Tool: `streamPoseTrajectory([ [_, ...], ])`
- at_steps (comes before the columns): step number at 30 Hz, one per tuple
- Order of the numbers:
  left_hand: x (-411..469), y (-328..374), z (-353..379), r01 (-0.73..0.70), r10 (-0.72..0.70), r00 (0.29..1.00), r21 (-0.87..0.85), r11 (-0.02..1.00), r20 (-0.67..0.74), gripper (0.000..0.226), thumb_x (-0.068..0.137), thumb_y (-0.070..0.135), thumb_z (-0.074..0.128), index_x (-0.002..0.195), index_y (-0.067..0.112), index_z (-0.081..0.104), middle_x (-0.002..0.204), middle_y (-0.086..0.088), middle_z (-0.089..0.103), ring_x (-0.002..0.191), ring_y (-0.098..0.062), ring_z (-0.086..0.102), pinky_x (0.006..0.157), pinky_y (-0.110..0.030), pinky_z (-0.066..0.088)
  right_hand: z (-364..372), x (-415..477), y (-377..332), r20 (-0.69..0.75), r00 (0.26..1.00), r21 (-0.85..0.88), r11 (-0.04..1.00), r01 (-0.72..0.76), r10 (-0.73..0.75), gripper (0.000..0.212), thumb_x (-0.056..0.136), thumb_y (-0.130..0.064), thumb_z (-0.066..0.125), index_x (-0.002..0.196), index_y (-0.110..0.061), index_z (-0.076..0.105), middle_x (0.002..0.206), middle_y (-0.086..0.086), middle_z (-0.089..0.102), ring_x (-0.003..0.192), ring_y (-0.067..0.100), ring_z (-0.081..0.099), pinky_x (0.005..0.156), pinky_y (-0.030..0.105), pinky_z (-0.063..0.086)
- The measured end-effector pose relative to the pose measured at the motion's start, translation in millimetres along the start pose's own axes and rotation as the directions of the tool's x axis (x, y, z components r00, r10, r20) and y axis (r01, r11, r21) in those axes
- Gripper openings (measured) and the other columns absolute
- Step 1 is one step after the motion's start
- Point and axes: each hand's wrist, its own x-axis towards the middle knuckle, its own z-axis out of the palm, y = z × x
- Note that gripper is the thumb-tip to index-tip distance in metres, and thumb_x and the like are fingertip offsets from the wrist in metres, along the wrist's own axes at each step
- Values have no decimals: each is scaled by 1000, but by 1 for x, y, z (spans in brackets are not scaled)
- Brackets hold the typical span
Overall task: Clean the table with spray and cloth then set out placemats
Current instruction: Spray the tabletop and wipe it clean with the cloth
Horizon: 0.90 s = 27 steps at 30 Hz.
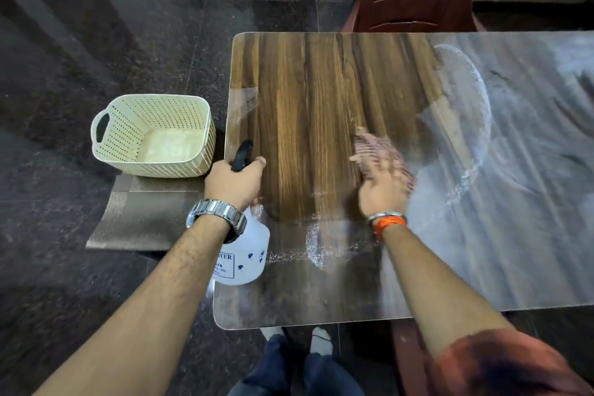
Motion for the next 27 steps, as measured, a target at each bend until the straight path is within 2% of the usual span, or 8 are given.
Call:
streamPoseTrajectory([
  [2,-14,-4,2,14,-14,1000,-10,1000,4,38,68,48,67,73,11,66,63,-12,69,47,-26,57,66,-42,58,-9,-5,29,-24,962,21,962,-273,273,62,83,-24,41,144,-34,39,158,-4,23,144,30,19,117,50,14],
  [5,-31,-12,3,1,-1,1000,2,1000,22,42,68,48,66,73,7,69,58,-9,66,43,-24,56,63,-39,54,-7,-23,7,13,928,33,928,-372,372,62,86,-22,45,147,-31,35,160,-3,18,146,33,14,118,49,7],
  [9,-46,-19,0,6,-6,1000,-22,1000,-12,43,67,47,67,75,5,73,55,-6,65,47,-25,58,66,-40,54,20,-82,-74,151,960,7,971,237,-236,61,81,-26,36,141,-34,42,157,-2,27,143,35,22,116,50,12],
  [13,-62,-22,-1,-26,30,998,74,997,-57,33,79,43,69,80,10,72,68,-9,74,55,-25,61,66,-33,52,28,-156,-112,493,526,143,661,737,-693,66,93,-43,43,152,-23,22,160,-2,17,148,21,1,119,43,-1],
  [15,-68,-25,0,-10,15,998,96,995,-56,37,77,46,68,85,10,74,65,-6,75,53,-24,63,68,-33,56,24,-164,-97,462,484,213,622,753,-743,64,90,-43,39,150,-24,27,158,-6,23,148,17,5,120,42,2],
  [18,-78,-26,6,3,-2,1000,44,999,-29,40,68,50,67,79,11,74,63,-8,74,56,-27,65,76,-45,61,15,-144,-53,342,657,122,725,678,-672,62,80,-29,43,143,-34,41,155,-8,30,146,23,16,118,47,13],
  [22,-94,-35,23,13,-13,998,3,1000,69,37,83,39,71,88,2,74,58,-1,68,61,-25,65,66,-40,56,-17,-102,36,134,977,41,986,163,-167,70,72,-24,43,140,-39,44,156,-4,30,141,31,27,115,51,21],
  [27,-124,-70,37,50,-62,982,71,996,179,34,89,41,70,77,9,74,62,-2,75,60,-23,70,54,-29,52,-47,-104,132,6,955,29,954,-297,297,67,83,-22,42,147,-37,32,159,-7,19,146,28,15,118,49,10],
])
